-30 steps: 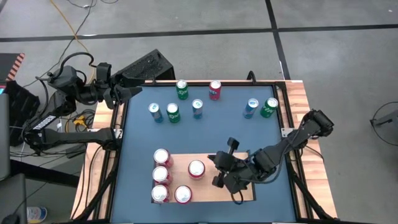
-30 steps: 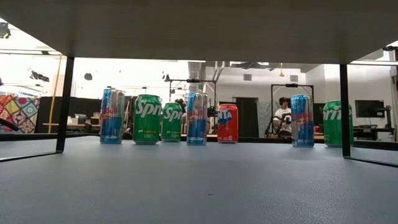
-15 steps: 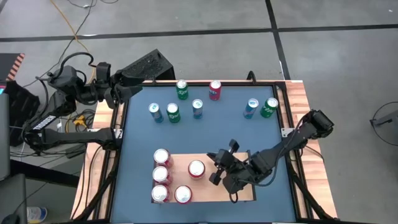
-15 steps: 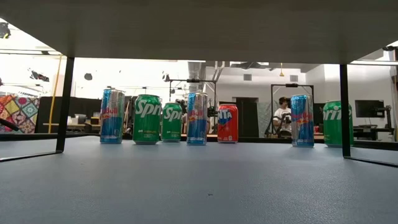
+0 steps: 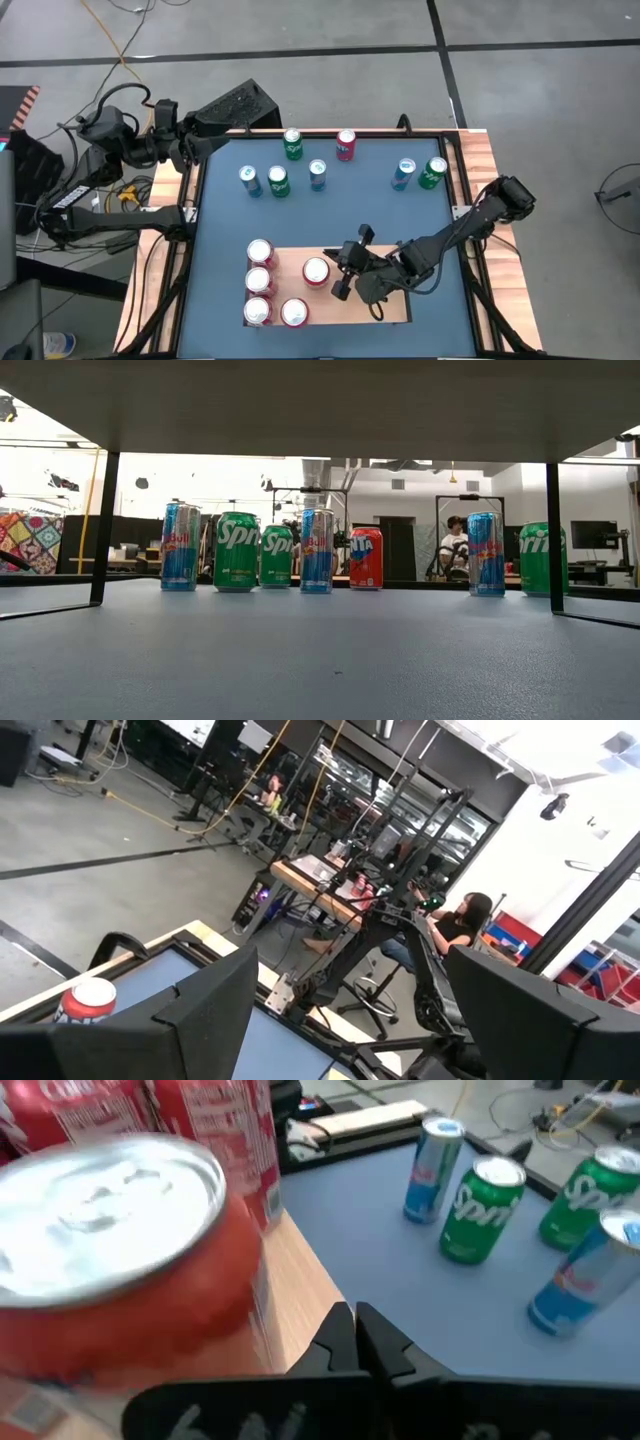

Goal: Place canned beverage on shelf
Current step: Put the bottom orange soda can on the shelf aligned with the other orange soda can

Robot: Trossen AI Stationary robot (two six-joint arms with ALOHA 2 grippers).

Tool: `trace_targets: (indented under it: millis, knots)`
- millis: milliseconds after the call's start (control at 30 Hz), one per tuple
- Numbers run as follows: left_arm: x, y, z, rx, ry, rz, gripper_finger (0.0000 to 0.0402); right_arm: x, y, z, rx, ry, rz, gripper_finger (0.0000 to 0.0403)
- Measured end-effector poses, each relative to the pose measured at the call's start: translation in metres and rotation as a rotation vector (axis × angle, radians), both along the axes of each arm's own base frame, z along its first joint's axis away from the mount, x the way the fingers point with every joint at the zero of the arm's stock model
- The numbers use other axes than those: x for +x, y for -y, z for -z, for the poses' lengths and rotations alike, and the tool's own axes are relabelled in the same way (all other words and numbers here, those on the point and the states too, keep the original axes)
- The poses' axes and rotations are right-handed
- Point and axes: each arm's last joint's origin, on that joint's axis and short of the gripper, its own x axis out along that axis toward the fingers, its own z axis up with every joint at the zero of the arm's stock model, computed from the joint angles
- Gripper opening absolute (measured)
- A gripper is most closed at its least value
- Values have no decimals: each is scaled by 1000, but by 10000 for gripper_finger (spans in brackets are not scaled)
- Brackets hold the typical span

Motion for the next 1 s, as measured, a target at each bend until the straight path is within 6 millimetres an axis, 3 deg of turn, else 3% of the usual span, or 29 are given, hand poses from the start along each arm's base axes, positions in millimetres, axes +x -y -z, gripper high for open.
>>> trace_targets:
  millis: [367,733,1000]
  knots:
    - [0,0,0,-20,0,3,309,23,3,8,11,19,-130,0]
    - [0,0,1,-22,-2,3,309,33,12,3,12,29,-268,0]
    - [0,0,1,-22,-2,3,309,33,20,1,-43,8,-232,0]
